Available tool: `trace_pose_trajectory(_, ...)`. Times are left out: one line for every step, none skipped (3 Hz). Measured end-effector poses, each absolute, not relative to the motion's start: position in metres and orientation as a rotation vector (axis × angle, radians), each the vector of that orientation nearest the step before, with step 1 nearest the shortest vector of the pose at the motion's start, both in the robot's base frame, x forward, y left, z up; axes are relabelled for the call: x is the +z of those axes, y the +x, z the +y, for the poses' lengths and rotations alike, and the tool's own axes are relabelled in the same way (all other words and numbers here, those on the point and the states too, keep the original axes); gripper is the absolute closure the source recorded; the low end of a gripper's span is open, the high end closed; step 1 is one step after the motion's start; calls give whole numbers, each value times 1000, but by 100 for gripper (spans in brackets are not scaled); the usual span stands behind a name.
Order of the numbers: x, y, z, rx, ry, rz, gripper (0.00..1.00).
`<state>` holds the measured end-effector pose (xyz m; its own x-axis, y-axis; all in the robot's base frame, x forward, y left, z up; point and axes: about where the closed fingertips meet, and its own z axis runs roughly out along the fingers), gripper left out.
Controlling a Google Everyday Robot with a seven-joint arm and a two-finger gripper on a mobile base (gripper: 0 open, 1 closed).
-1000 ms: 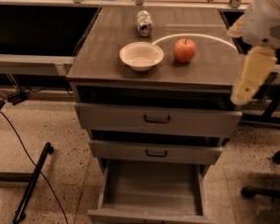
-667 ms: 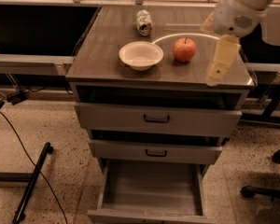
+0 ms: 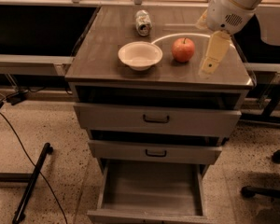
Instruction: Place apple into bottom drawer
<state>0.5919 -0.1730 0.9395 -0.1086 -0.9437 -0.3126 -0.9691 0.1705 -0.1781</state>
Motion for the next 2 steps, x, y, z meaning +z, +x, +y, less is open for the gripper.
trace_pose_trajectory(937,610,-172,151,-1700,2091,0)
trace_pose_trajectory(934,647,-171,200,-1583,2067,0)
